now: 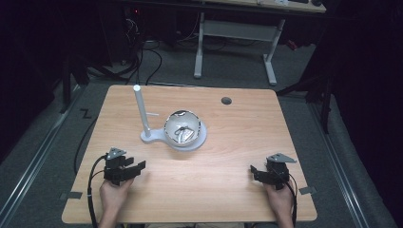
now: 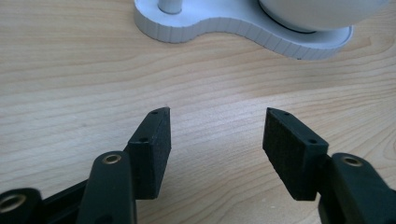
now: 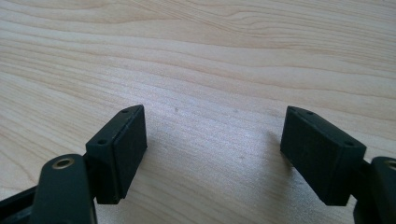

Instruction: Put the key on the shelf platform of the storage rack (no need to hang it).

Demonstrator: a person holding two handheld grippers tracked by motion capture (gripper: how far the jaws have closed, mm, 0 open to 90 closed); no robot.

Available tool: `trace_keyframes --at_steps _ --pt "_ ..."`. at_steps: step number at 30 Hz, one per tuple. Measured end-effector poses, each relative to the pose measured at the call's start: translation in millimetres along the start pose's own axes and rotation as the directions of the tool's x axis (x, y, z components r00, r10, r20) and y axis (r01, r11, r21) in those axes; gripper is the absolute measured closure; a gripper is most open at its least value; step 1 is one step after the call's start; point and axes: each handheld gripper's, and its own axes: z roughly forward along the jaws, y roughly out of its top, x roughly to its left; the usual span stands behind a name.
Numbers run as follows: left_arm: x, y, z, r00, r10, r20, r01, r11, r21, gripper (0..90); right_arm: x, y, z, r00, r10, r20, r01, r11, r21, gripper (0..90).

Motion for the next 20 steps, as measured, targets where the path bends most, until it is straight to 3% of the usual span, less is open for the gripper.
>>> trace_keyframes --at_steps 3,5,6,10,11,13,20 --pt "5.1 -8.4 5.0 0.9988 0.048 0.006 -0.048 0.9976 -0.051 42.2 0.0 0.0 0.0 1.0 0.0 0.0 0.0 1.0 0.0 23.0" --pt "6.3 -13.6 7.6 0.9993 0.038 -0.005 -0.038 0.9968 -0.07 42.3 0.0 0.0 0.0 1.0 0.0 0.0 0.0 1.0 0.0 23.0" --pt "8.2 -16.5 9.0 0.9985 0.055 -0.002 -0.055 0.9956 -0.076 42.3 0.0 0.0 0.0 1.0 0.001 0.0 -0.001 1.0 0.0 23.0" --pt "11.6 -28.7 10.6 0.9933 0.115 0.007 -0.113 0.9851 -0.129 41.9 0.0 0.0 0.0 1.0 0.0 0.0 0.0 1.0 0.0 23.0" --pt "10.7 -31.0 11.0 0.9939 0.111 0.003 -0.109 0.9849 -0.134 41.3 0.0 0.0 0.0 1.0 0.0 0.0 0.0 1.0 0.0 23.0" --pt "11.6 -38.8 12.4 0.9857 0.168 -0.007 -0.168 0.9747 -0.148 38.3 0.1 0.0 -0.1 1.0 0.002 -0.001 -0.002 1.0 0.001 23.0" --pt "11.1 -41.4 10.8 0.9854 0.17 -0.001 -0.169 0.9766 -0.133 34.6 0.0 0.2 0.4 1.0 0.006 0.003 -0.006 1.0 -0.003 23.3"
